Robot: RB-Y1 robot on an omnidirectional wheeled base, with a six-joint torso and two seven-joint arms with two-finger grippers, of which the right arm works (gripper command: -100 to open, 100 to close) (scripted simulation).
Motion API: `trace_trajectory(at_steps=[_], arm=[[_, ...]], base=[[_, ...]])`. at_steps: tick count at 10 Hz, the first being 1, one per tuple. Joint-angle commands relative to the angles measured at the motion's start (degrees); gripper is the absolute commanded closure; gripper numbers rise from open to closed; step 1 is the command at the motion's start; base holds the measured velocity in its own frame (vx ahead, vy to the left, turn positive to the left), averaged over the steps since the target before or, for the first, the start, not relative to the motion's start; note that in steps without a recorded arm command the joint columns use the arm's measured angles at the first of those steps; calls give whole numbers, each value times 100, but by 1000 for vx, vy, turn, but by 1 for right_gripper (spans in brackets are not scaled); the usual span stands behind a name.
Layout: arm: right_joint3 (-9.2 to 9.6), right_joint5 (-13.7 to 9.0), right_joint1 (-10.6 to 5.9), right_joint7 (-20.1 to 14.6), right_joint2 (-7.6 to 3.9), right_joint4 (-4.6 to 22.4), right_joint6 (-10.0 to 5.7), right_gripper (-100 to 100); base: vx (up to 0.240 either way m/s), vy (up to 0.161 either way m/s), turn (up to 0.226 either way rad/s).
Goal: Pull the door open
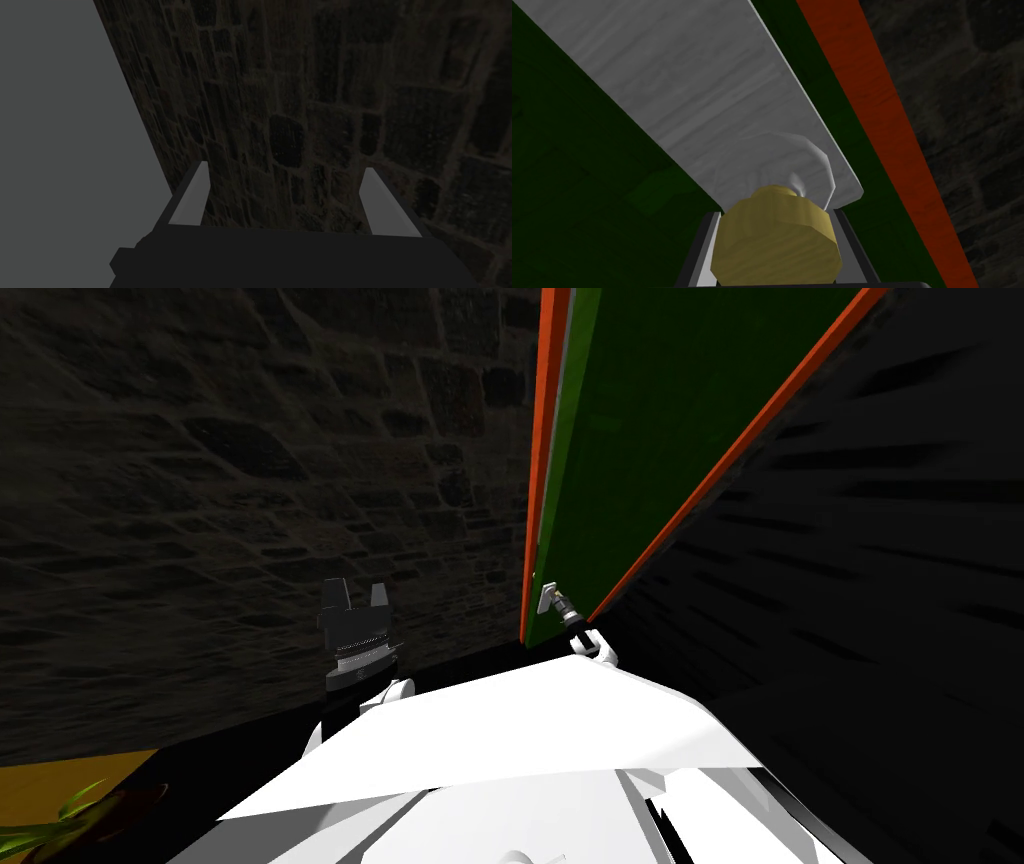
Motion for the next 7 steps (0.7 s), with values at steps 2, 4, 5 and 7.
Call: trace_trajectory(at_steps=[2,4,5,7], arm=[[203,-467,-1,-378,60,-90,24,100],[264,-709,-2,-515,77,-106,48,100],[330,-922,-3,-661,95,-123,73,100],[460,-1284,-5,-953,131,-157,123,100]], base=[[-100,-72,117],[-81,-68,74],[-56,-32,80],[-96,-56,116]])
